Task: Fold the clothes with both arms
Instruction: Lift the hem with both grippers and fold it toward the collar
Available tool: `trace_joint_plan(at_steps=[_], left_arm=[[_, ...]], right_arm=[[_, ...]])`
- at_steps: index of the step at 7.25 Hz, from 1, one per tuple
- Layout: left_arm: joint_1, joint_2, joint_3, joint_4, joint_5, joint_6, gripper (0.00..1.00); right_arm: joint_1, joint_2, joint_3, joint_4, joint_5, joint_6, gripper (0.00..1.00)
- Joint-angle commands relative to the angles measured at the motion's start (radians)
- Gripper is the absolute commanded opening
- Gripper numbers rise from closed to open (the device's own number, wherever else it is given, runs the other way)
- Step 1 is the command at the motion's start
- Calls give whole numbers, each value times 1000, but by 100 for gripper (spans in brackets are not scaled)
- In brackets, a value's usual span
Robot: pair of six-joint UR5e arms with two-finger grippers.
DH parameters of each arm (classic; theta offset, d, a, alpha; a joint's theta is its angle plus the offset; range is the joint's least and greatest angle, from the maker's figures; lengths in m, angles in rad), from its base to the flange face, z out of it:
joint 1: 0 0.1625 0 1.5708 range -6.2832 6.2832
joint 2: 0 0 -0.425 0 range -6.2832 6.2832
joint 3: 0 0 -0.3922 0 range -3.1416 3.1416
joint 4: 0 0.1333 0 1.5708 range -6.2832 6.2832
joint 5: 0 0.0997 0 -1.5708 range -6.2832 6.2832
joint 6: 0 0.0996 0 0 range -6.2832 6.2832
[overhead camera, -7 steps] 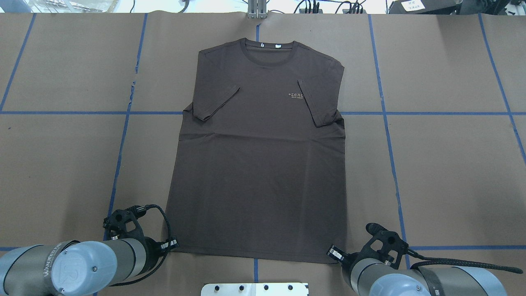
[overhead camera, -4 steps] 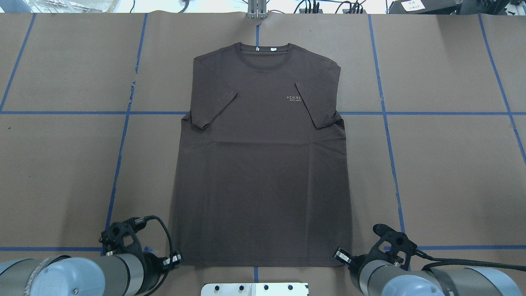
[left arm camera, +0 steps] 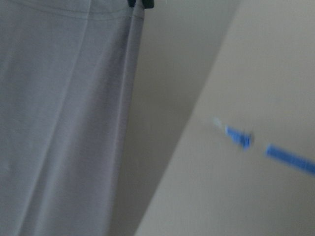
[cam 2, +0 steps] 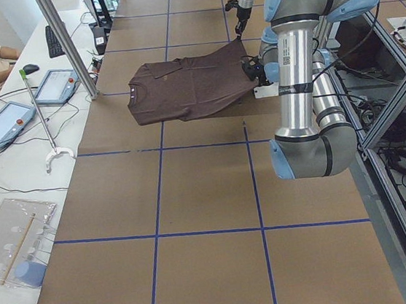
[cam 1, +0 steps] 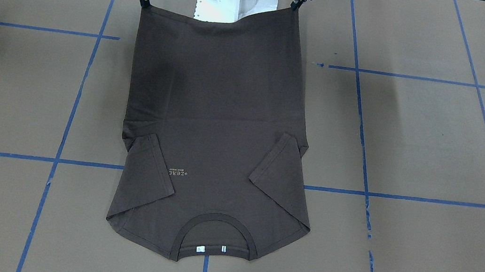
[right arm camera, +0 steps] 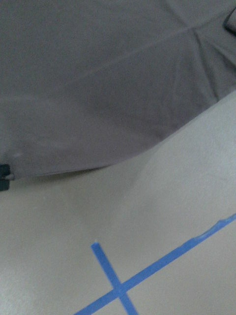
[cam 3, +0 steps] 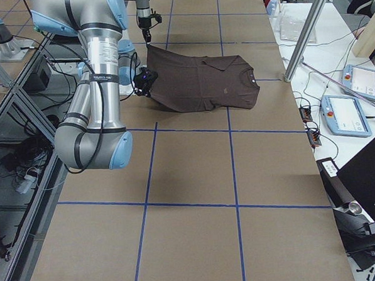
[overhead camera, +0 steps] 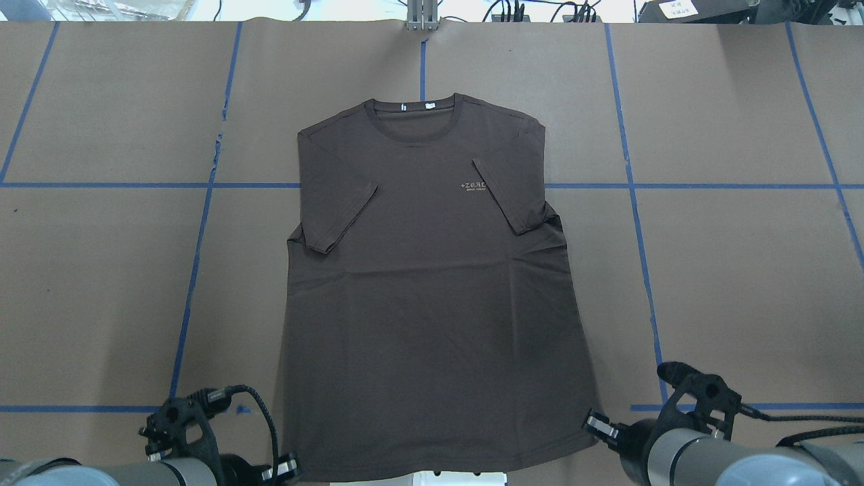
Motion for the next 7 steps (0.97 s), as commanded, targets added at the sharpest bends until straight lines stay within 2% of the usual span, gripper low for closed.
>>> trace_joint_plan(at_steps=[1, 3, 4, 5, 6, 7], left_arm=[[-275, -115, 59, 16, -7, 318, 0], [-507, -215, 249, 4, -13, 511, 0], [-566, -244, 328, -20, -12, 531, 0], [-603, -307, 432, -57, -10, 533, 0], [-629, -344, 561, -152, -9, 533, 0], [-643, -362, 687, -288, -6, 534, 0]], right_arm=[[275, 194, -120, -40, 143, -177, 0], [497, 374, -318, -56, 237, -342, 0], [580, 443, -427, -54, 286, -420, 0], [626, 503, -528, -47, 286, -445, 0], [664, 546, -619, -44, 288, -495, 0], [692, 590, -741, 19, 288, -509, 0]])
